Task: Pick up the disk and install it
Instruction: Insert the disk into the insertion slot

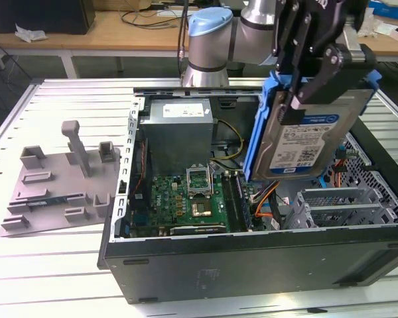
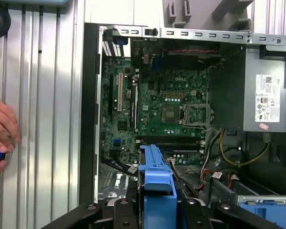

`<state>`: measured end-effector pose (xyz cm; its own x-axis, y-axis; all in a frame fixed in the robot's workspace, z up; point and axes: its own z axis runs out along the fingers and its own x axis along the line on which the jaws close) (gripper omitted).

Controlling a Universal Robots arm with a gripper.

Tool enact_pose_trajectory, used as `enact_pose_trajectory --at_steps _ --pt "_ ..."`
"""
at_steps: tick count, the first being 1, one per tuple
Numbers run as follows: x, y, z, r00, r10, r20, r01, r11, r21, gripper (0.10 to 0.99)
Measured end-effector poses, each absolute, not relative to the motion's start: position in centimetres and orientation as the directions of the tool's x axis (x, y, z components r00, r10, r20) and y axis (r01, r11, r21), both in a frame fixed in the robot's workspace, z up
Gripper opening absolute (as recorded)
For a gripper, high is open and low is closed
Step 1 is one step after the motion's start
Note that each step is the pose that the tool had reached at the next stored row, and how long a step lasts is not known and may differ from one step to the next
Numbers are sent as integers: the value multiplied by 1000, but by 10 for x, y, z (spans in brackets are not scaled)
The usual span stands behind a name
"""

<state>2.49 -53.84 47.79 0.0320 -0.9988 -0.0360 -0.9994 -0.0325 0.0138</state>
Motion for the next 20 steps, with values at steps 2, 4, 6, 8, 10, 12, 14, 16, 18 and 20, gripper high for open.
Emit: enact_pose_trajectory --at_steps 2,4,6,8,10,12,14,16,18,20 --pt "29 -539 477 32 -999 -40 -999 -32 14 369" --pt "33 -541 477 31 -999 -43 -999 -32 14 369" --pt "40 -542 476 29 -998 -50 -999 -30 13 369" --pt "44 -543 475 28 -998 -53 -1000 -29 13 369" --pt "50 -544 475 26 -998 -55 -1000 -26 13 369" --pt "54 -545 475 23 -998 -56 -1000 -24 13 369" --pt "54 -545 475 23 -998 -55 -1000 -24 13 369" --pt "54 -545 475 23 -998 -56 -1000 -24 13 369" --pt "54 -545 475 23 -998 -56 -1000 -24 13 369" --pt "57 -545 475 23 -998 -55 -1000 -24 13 369"
